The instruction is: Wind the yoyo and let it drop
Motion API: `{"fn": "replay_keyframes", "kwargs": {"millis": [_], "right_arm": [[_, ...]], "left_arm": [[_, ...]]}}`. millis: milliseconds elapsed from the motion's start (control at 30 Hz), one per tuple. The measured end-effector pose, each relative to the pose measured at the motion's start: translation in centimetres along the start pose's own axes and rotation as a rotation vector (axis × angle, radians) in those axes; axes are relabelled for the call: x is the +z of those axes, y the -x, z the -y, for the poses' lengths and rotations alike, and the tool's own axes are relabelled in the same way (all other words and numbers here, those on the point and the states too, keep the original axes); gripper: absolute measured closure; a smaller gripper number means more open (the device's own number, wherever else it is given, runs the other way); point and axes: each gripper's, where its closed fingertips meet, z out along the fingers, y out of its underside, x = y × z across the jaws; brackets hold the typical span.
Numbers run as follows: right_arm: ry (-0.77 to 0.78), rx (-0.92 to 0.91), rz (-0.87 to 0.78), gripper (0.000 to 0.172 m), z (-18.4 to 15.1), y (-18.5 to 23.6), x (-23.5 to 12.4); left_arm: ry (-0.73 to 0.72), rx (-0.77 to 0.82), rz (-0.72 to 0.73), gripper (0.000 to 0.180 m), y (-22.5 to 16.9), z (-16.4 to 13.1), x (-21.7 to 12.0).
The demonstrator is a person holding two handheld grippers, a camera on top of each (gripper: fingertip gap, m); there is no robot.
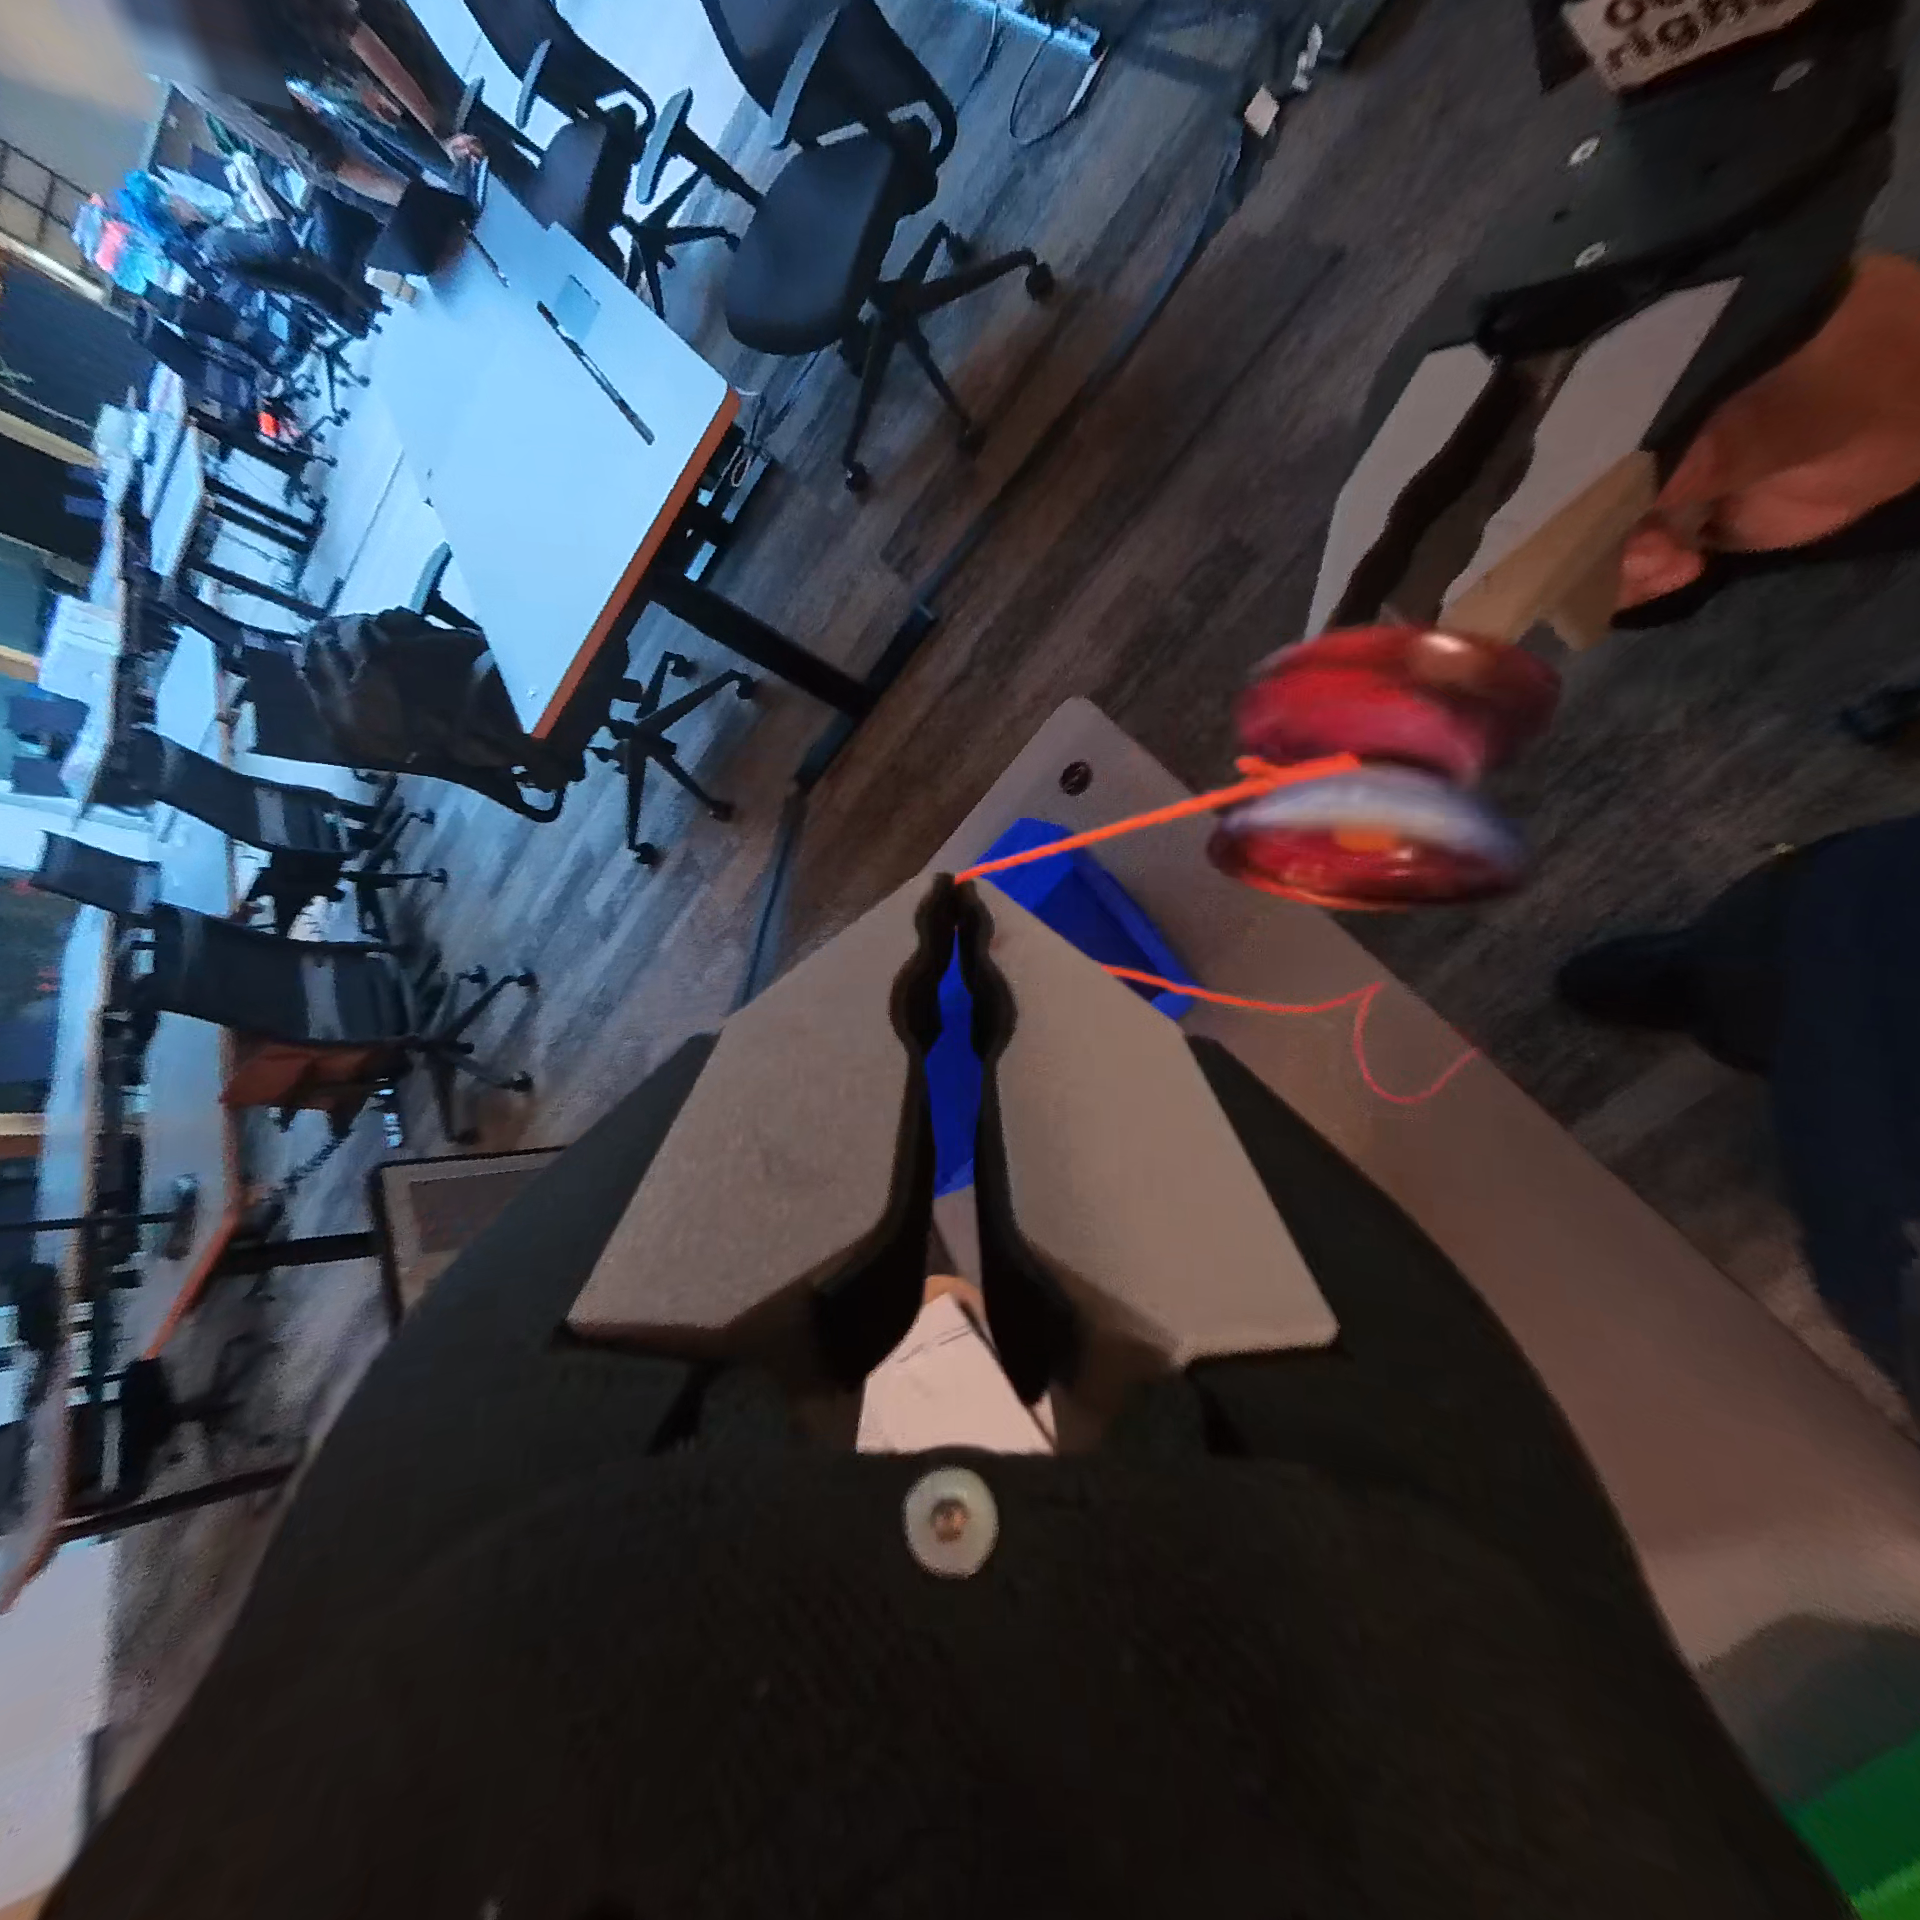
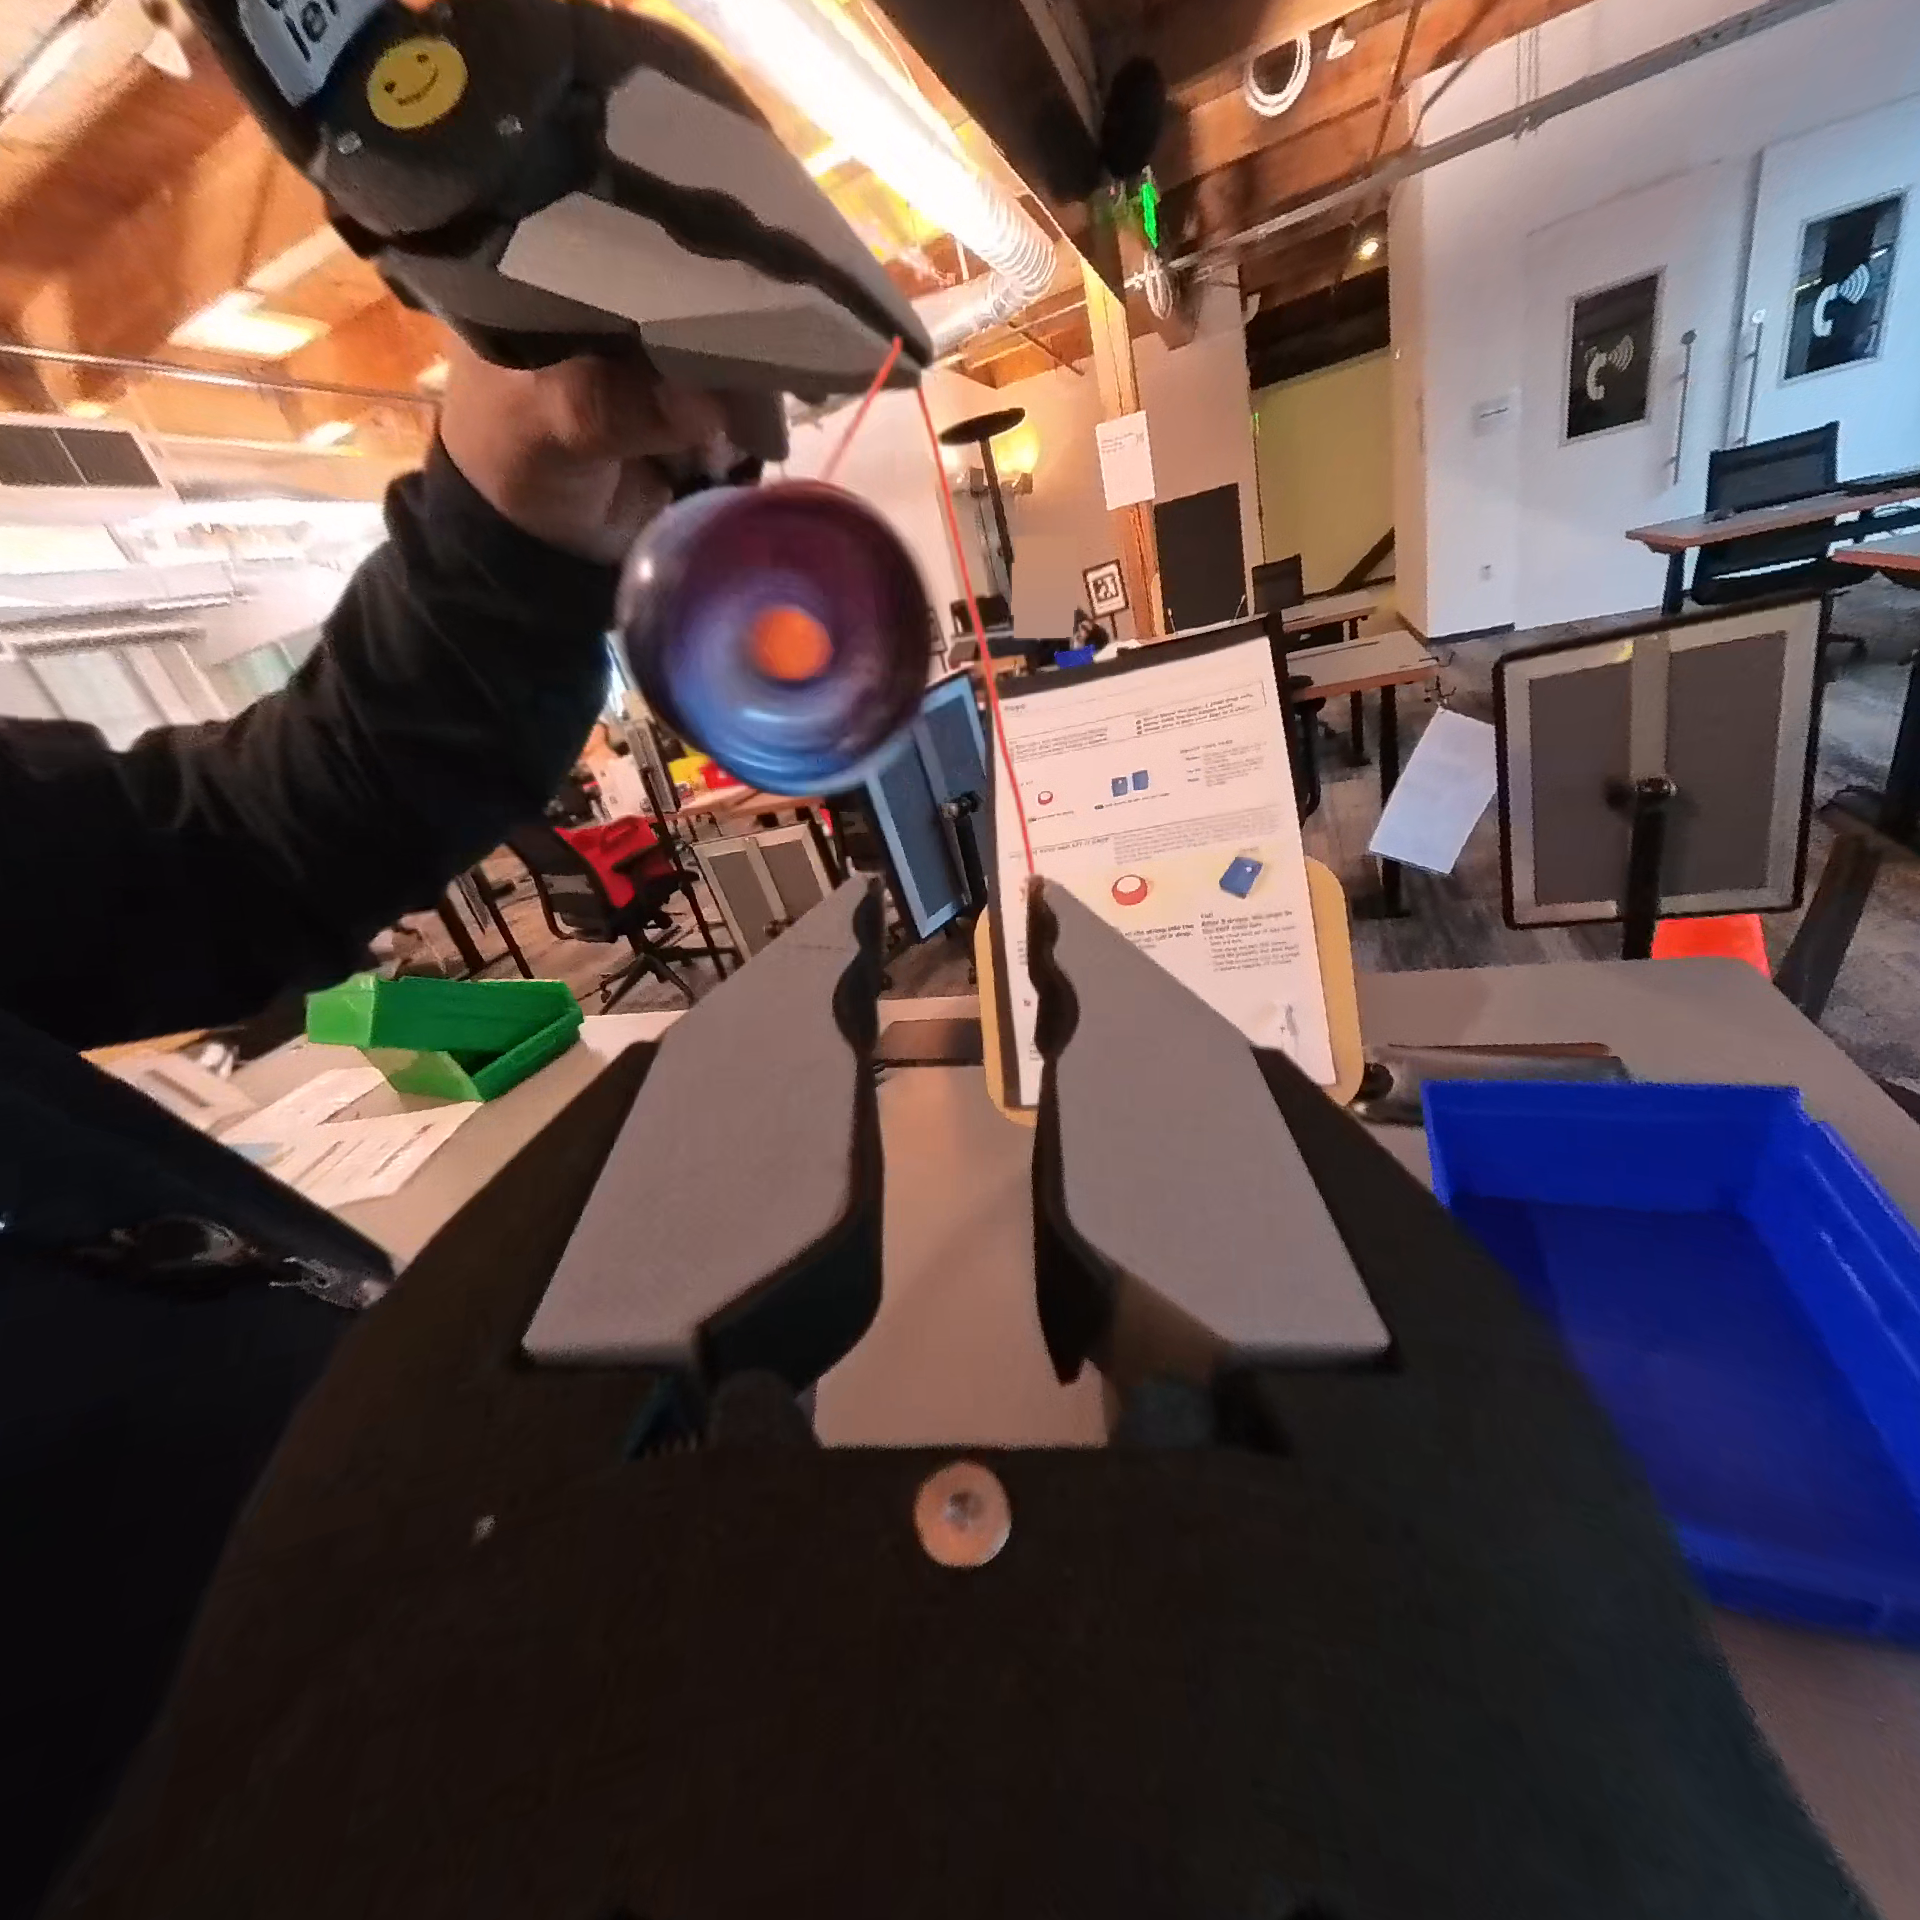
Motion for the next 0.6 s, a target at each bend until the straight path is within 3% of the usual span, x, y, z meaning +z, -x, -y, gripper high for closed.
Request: {"fn": "replay_keyframes", "kwargs": {"millis": [233,600], "right_arm": [[0.000,0.002,0.054,0.145,1.6,0.8,1.2],[0.108,-0.132,0.078,0.124,2.4,2.5,5.8]], "left_arm": [[-0.024,-0.052,-0.009,0.180,-0.4,-1.0,-0.2],[-0.089,-0.119,-0.014,0.180,-1.0,-1.8,-1.0]]}}
